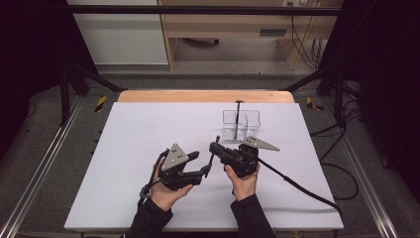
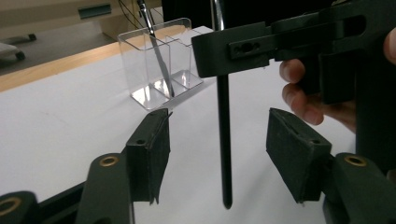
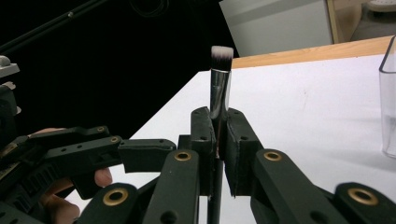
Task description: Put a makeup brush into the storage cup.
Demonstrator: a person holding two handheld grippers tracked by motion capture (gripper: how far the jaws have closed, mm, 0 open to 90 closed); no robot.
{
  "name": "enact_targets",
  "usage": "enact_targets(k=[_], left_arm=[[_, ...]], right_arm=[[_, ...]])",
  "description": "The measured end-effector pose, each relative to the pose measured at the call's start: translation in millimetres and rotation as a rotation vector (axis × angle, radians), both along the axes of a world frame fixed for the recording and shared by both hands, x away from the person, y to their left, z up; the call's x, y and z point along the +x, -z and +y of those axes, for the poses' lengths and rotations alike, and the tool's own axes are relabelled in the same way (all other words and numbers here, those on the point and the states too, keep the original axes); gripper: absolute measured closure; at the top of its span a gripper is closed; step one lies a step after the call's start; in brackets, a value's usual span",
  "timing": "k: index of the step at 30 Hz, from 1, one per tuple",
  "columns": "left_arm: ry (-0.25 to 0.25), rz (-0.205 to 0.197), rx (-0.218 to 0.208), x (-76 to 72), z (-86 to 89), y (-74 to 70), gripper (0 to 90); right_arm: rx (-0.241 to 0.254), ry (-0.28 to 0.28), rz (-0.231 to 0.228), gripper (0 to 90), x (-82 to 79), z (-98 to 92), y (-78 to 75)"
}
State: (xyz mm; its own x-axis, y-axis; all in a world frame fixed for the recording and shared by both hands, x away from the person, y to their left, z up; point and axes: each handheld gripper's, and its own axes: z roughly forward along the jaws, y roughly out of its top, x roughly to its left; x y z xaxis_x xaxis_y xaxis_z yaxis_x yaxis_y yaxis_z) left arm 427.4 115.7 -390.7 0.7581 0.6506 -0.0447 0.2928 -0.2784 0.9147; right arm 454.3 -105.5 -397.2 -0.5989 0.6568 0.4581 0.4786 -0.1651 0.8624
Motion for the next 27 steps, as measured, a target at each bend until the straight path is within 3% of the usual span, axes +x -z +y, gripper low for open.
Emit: enact_targets(k=[10,27], left_arm=[[0.004,0.008,0.029,1.5,23.4,-3.0,25.0],[-0.074,0.027,0.045,3.3,65.7,8.2,15.0]], right_arm=[[-0.028,0.006,-0.025,83.8,-0.1,-4.2,-4.1],[-0.071,0.001,-0.06,83.8,2.5,-8.8,-7.3]])
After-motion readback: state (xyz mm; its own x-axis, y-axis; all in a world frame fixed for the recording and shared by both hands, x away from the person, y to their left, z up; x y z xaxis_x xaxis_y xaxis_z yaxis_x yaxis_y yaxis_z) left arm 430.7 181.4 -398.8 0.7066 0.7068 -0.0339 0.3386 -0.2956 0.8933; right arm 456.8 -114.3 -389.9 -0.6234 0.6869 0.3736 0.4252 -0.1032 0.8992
